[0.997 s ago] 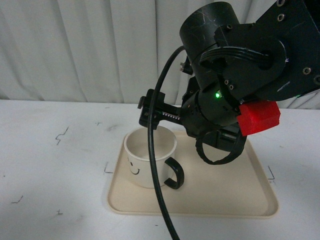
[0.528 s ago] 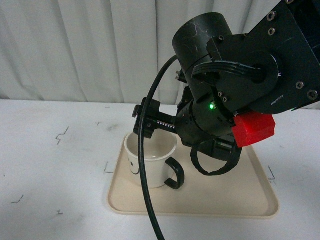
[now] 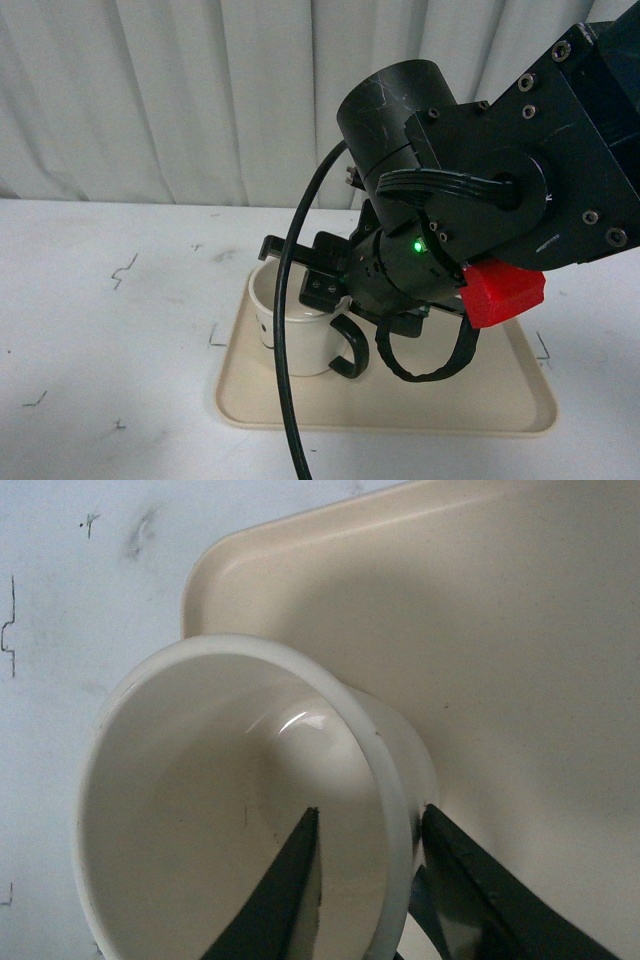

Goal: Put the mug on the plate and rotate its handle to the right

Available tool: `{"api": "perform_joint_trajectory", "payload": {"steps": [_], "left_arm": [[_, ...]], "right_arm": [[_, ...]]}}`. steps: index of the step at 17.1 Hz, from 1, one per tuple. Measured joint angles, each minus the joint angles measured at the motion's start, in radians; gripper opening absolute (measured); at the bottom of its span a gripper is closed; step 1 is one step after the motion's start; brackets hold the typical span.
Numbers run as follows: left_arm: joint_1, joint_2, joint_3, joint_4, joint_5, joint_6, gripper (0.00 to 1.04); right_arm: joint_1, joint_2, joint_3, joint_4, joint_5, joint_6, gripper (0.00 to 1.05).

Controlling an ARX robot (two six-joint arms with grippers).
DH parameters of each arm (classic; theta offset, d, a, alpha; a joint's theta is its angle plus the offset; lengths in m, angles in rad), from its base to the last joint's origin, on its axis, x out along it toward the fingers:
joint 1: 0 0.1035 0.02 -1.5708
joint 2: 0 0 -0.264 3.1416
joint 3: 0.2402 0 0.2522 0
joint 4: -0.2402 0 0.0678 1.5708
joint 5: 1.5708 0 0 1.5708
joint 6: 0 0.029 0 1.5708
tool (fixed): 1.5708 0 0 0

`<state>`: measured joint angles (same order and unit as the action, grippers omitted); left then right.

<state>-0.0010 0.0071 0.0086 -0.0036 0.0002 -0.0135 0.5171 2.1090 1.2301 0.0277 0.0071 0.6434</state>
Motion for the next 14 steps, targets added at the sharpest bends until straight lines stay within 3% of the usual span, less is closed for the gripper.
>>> {"api": "perform_joint_trajectory", "payload": {"steps": [1, 4, 8, 11, 14], "left_arm": [[0.000, 0.000, 0.000, 0.000, 0.000, 0.000, 0.98], [0.000, 0.000, 0.000, 0.000, 0.000, 0.000, 0.98], [0.000, 0.000, 0.000, 0.000, 0.000, 0.000, 0.98], [0.000, 0.000, 0.000, 0.000, 0.000, 0.000, 0.98], [0.000, 0.000, 0.000, 0.000, -0.001, 0.000, 0.98]], "right_arm": [[0.000, 0.000, 0.000, 0.000, 0.001, 0.000, 0.21], [-0.002, -0.001, -0.005, 0.006, -0.003, -0.005, 0.03], [-0.068, -0.104, -0.074, 0.003, -0.026, -0.091, 0.03], [-0.176, -0.208, -0.090, -0.008, -0.075, -0.235, 0.03], [-0.351, -0.224, -0.065, -0.113, -0.202, -0.503, 0.03]]}}
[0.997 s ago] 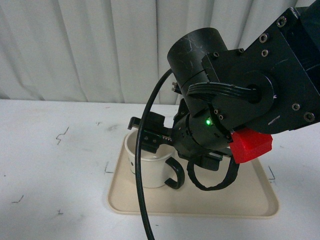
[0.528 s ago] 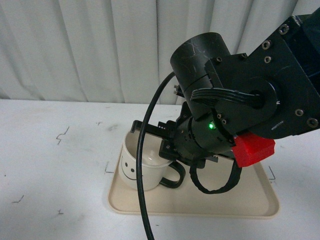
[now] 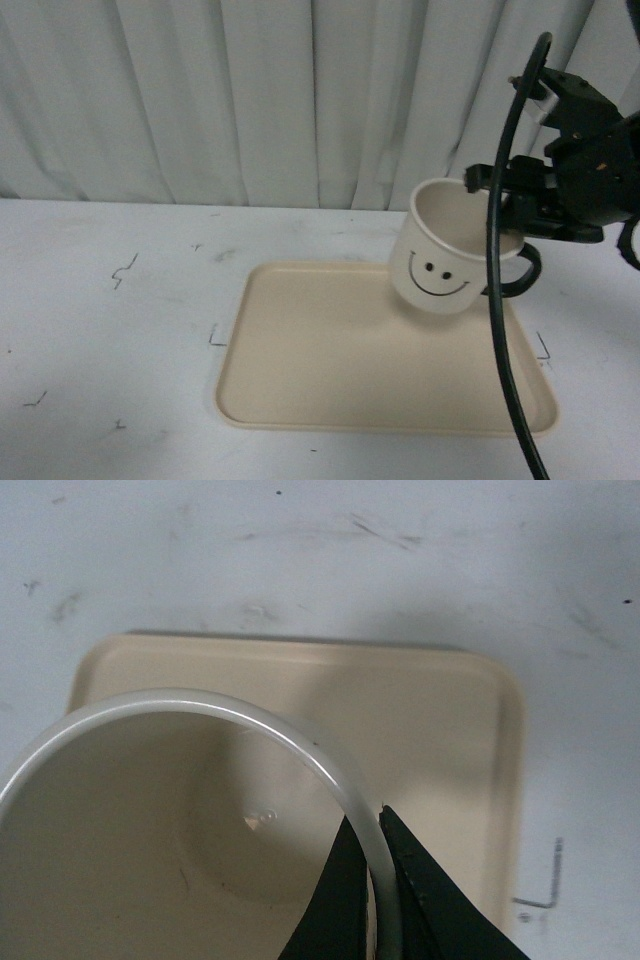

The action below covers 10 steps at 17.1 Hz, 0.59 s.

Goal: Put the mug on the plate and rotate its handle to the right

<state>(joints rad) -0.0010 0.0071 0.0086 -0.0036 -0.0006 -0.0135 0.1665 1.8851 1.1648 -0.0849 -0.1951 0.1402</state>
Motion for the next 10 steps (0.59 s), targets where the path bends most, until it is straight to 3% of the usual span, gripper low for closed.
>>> {"api": "perform_joint_trajectory", "payload": {"steps": [2, 4, 10], "left_arm": [[0.000, 0.000, 0.000, 0.000, 0.000, 0.000, 0.98], [0.000, 0.000, 0.000, 0.000, 0.000, 0.000, 0.98], [0.000, 0.000, 0.000, 0.000, 0.000, 0.000, 0.98]], "right_arm": [[-0.061, 0.030, 0.062, -0.048, -0.080, -0.205, 0.03], [-0.071, 0.048, 0.100, -0.074, -0.115, -0.303, 0.03], [-0.076, 0.101, 0.119, -0.110, -0.148, -0.478, 0.03]]}}
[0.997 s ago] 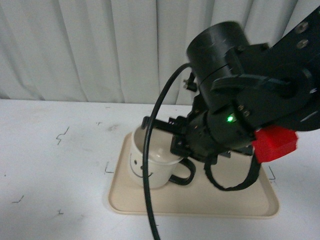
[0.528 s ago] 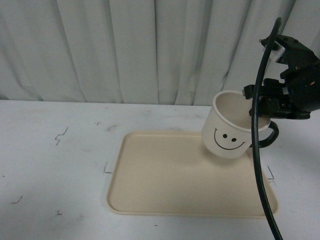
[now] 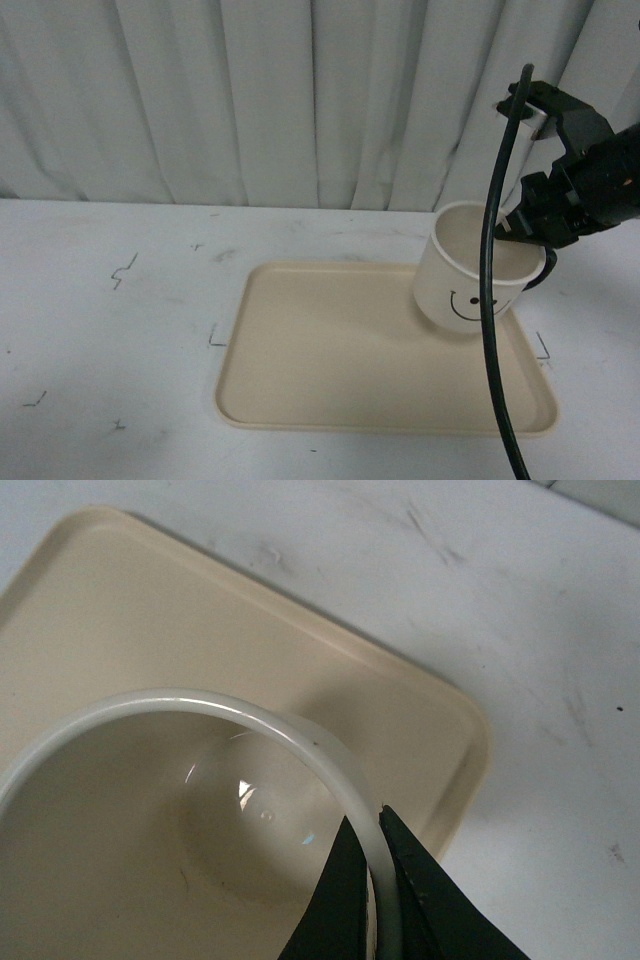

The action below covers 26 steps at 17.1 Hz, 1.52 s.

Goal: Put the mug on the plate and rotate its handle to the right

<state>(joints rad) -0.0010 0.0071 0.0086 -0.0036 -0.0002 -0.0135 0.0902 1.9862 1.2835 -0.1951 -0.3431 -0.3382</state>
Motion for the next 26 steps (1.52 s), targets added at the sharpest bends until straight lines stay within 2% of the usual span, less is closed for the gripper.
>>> {"api": "perform_joint_trajectory", "payload": {"steps": [6, 19, 26], "left_arm": [[0.000, 0.000, 0.000, 0.000, 0.000, 0.000, 0.98], [0.000, 0.000, 0.000, 0.000, 0.000, 0.000, 0.98], [0.000, 0.000, 0.000, 0.000, 0.000, 0.000, 0.98]], "right_arm": [[0.000, 0.068, -0.011, -0.007, 0.068, 0.001, 0.03], [-0.006, 0.089, -0.005, -0.010, 0.087, 0.061, 0.03], [-0.006, 0.089, -0.005, -0.002, 0.097, 0.060, 0.83]]}}
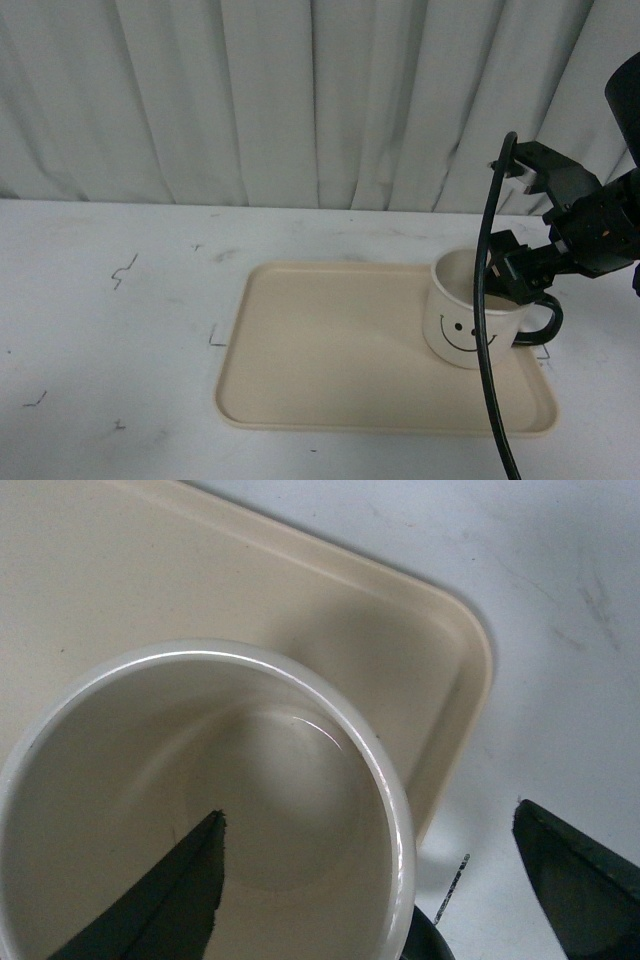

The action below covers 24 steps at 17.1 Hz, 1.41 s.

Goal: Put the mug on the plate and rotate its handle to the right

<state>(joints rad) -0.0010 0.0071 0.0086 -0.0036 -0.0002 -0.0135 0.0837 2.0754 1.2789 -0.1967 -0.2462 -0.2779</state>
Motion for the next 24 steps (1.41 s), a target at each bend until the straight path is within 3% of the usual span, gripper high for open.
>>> {"api": "perform_joint_trajectory", "payload": {"steps": [2, 16, 24], "left_arm": [[0.000, 0.000, 0.000, 0.000, 0.000, 0.000, 0.98], [0.000, 0.000, 0.000, 0.000, 0.000, 0.000, 0.98], [0.000, 0.000, 0.000, 0.000, 0.000, 0.000, 0.98]], "right_arm": [[-0.005, 0.000, 0.000, 0.003, 0.000, 0.001, 1.00], [0.002, 0.000, 0.006, 0.018, 0.018, 0.050, 0.98], [-0.004, -0.164, 0.031, 0.006, -0.053, 0.127, 0.98]]}}
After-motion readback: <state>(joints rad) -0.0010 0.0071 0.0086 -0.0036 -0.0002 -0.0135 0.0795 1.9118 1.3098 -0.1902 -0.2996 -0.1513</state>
